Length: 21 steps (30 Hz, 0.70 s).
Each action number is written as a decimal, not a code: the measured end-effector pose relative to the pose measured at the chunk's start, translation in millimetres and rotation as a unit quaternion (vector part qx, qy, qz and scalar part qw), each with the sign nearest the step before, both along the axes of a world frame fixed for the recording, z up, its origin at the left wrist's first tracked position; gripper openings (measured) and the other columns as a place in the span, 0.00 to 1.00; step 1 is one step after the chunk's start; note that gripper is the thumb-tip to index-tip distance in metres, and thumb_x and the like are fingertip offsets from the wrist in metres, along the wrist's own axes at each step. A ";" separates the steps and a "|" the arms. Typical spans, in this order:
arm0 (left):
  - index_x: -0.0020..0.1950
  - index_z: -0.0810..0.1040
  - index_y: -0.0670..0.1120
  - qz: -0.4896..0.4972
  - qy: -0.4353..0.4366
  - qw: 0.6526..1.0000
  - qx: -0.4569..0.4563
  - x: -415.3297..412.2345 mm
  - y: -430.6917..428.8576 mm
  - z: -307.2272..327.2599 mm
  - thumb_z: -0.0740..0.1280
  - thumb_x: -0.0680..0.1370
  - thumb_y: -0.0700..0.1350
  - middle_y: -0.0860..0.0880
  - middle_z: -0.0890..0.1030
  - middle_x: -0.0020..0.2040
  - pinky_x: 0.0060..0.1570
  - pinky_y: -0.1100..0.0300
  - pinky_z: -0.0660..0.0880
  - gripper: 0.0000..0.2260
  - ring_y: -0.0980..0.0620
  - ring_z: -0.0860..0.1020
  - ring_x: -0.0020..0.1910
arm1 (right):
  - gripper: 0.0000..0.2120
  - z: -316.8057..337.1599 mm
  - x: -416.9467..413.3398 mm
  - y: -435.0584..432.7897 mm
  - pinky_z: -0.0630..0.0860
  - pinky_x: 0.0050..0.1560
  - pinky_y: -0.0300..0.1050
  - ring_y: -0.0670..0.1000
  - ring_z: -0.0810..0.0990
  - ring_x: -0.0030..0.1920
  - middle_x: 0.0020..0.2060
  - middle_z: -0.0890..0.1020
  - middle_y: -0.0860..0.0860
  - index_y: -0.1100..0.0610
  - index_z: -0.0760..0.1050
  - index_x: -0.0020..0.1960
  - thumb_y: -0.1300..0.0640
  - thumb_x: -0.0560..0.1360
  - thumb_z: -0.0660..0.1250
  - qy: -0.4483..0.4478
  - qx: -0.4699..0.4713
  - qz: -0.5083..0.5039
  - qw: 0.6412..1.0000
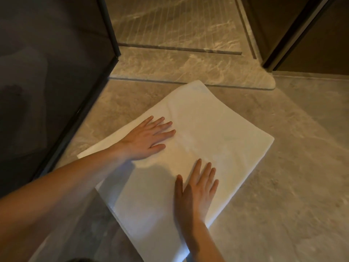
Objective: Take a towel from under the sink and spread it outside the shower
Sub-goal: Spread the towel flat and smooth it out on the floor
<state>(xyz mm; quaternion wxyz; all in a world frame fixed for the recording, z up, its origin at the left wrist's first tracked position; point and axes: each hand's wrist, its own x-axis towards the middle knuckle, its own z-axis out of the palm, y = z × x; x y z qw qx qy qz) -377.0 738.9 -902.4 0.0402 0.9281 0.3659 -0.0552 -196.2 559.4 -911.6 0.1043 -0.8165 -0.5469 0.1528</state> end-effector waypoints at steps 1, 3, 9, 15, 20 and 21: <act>0.78 0.45 0.60 -0.002 0.007 1.000 -0.005 2.0 4.4 -4.3 0.44 0.82 0.62 0.55 0.44 0.80 0.75 0.51 0.37 0.25 0.53 0.37 0.77 | 0.35 -4.3 -2.2 -2.7 0.44 0.77 0.58 0.60 0.44 0.78 0.78 0.48 0.60 0.56 0.42 0.79 0.40 0.79 0.47 -0.011 -0.011 0.002 1.000; 0.78 0.43 0.61 0.012 -0.001 1.000 -0.023 3.9 2.6 -12.7 0.44 0.81 0.62 0.56 0.41 0.80 0.75 0.51 0.37 0.25 0.54 0.36 0.77 | 0.35 -9.6 3.2 -1.9 0.44 0.77 0.58 0.60 0.43 0.78 0.78 0.47 0.60 0.57 0.40 0.79 0.39 0.79 0.44 -0.043 -0.019 0.019 0.999; 0.79 0.51 0.58 0.129 -0.098 0.987 -0.013 4.5 -42.8 -22.2 0.47 0.81 0.59 0.52 0.49 0.80 0.75 0.46 0.45 0.25 0.51 0.46 0.79 | 0.35 -13.0 57.8 14.4 0.39 0.76 0.53 0.54 0.37 0.78 0.79 0.42 0.54 0.51 0.40 0.80 0.34 0.79 0.41 -0.078 -0.018 0.159 0.984; 0.79 0.53 0.55 0.251 -0.114 0.961 0.001 15.9 -97.8 -30.7 0.48 0.81 0.59 0.48 0.51 0.80 0.74 0.45 0.45 0.26 0.46 0.50 0.78 | 0.34 -11.2 105.7 38.9 0.42 0.77 0.51 0.51 0.42 0.79 0.79 0.46 0.51 0.48 0.43 0.80 0.34 0.79 0.46 -0.095 0.000 0.301 0.949; 0.79 0.49 0.55 0.273 -0.093 0.957 -0.013 18.9 -106.3 -29.1 0.46 0.81 0.60 0.47 0.50 0.80 0.74 0.45 0.44 0.27 0.46 0.47 0.78 | 0.32 -8.9 109.6 41.4 0.41 0.77 0.49 0.50 0.42 0.79 0.79 0.47 0.50 0.47 0.44 0.80 0.35 0.80 0.43 -0.083 0.009 0.315 0.945; 0.79 0.51 0.55 0.274 -0.093 0.957 -0.019 19.4 -106.2 -26.6 0.47 0.81 0.60 0.47 0.51 0.80 0.74 0.45 0.45 0.27 0.46 0.48 0.78 | 0.32 -7.4 109.1 41.1 0.40 0.77 0.49 0.50 0.42 0.78 0.79 0.47 0.50 0.47 0.44 0.80 0.35 0.80 0.43 -0.080 0.007 0.315 0.946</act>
